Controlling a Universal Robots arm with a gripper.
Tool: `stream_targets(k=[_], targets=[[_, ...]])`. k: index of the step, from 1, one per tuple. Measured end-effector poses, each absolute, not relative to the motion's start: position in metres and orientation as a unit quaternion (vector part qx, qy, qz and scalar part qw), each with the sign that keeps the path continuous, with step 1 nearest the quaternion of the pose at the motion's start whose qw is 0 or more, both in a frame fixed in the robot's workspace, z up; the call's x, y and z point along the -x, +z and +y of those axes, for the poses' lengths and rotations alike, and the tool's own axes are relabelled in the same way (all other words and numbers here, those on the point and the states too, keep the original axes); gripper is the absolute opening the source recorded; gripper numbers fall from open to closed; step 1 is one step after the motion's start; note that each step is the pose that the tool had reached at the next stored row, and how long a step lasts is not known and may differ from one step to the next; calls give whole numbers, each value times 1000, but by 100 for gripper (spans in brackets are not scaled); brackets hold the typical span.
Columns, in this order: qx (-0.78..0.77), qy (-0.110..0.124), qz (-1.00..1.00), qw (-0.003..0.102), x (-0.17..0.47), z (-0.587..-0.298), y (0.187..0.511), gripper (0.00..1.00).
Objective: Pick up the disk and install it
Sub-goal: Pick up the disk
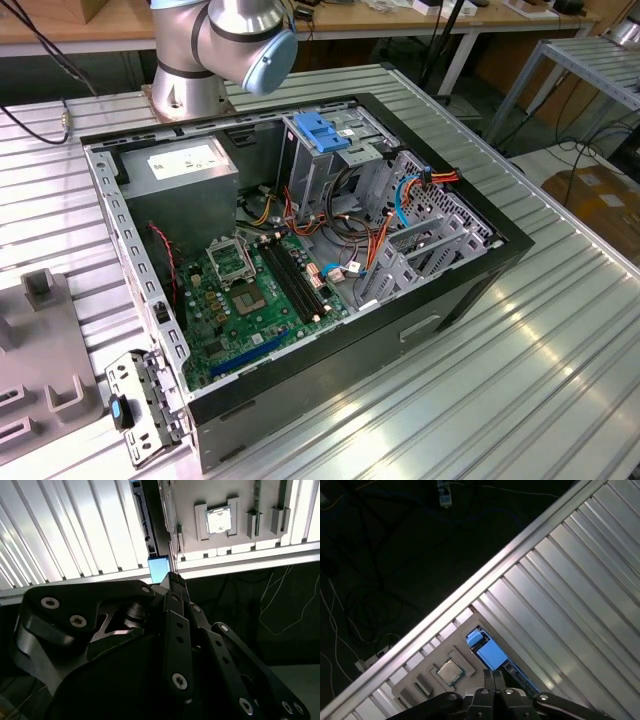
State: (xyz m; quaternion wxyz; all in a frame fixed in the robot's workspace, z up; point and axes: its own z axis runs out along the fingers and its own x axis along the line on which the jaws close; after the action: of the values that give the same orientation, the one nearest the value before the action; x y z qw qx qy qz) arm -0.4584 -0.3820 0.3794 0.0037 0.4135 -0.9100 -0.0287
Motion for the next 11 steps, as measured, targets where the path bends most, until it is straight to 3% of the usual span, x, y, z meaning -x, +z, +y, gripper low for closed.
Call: stream_targets(k=[11], targets=[[-504, -28, -863, 7, 458, -382, 378, 11]])
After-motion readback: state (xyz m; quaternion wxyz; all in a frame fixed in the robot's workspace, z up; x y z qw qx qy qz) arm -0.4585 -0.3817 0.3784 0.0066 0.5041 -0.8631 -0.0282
